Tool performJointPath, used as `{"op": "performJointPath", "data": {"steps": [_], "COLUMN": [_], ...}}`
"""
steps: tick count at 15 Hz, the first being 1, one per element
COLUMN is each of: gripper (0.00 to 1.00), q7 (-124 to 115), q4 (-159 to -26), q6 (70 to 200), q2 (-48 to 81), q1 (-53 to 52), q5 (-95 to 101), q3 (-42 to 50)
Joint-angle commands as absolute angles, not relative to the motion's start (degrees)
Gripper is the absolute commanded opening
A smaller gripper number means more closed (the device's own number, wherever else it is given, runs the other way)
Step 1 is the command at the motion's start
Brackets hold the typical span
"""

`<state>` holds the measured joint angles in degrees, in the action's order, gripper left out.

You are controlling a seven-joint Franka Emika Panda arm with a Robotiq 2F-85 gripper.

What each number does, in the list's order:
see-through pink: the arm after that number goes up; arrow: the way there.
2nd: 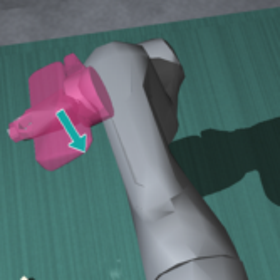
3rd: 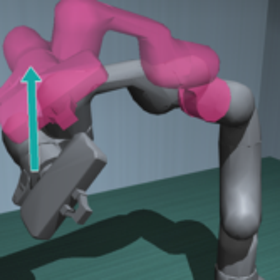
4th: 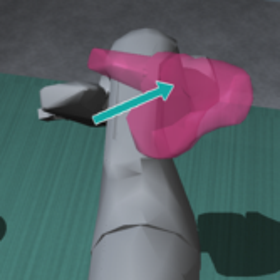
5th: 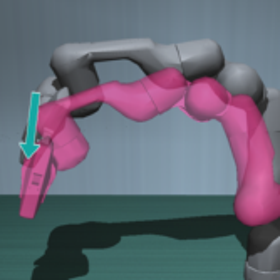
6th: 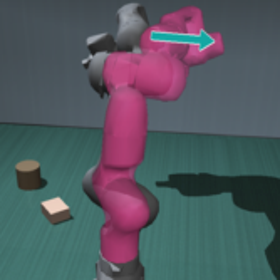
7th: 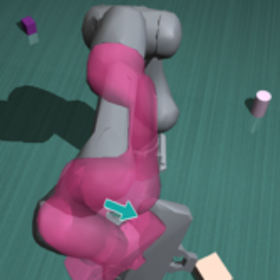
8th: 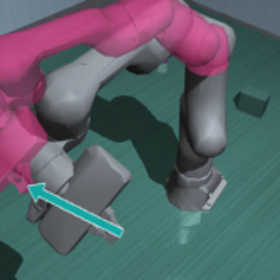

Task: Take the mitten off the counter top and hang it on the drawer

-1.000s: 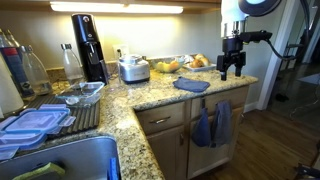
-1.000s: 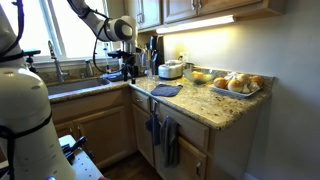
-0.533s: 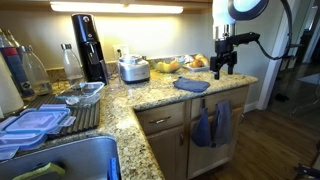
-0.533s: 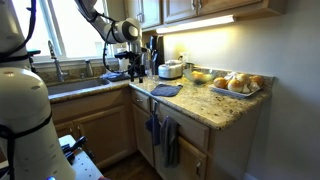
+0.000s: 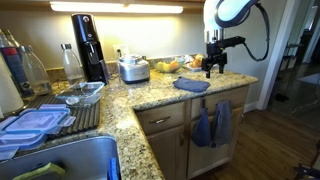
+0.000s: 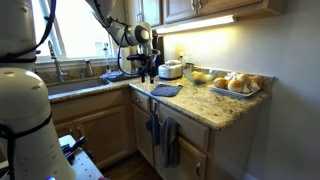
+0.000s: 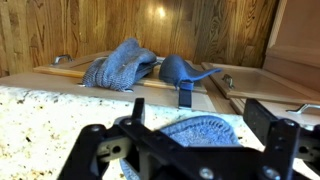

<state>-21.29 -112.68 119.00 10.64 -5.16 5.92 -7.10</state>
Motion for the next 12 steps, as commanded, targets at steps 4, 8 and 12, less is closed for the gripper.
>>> {"op": "performJointPath", "data": {"steps": [4, 8, 12], "gripper": [1.0, 1.0, 1.0], "q7": [-19.6, -19.3, -19.2], "q4": [-102.0, -100.5, -99.4], "q6": [119.5, 119.1, 119.1], "q2": [20.1, 21.7, 23.0], "q1": [-6.1, -6.5, -6.7], "q5": [6.6, 5.7, 5.6], "q3": [-4.1, -3.4, -3.2]}}
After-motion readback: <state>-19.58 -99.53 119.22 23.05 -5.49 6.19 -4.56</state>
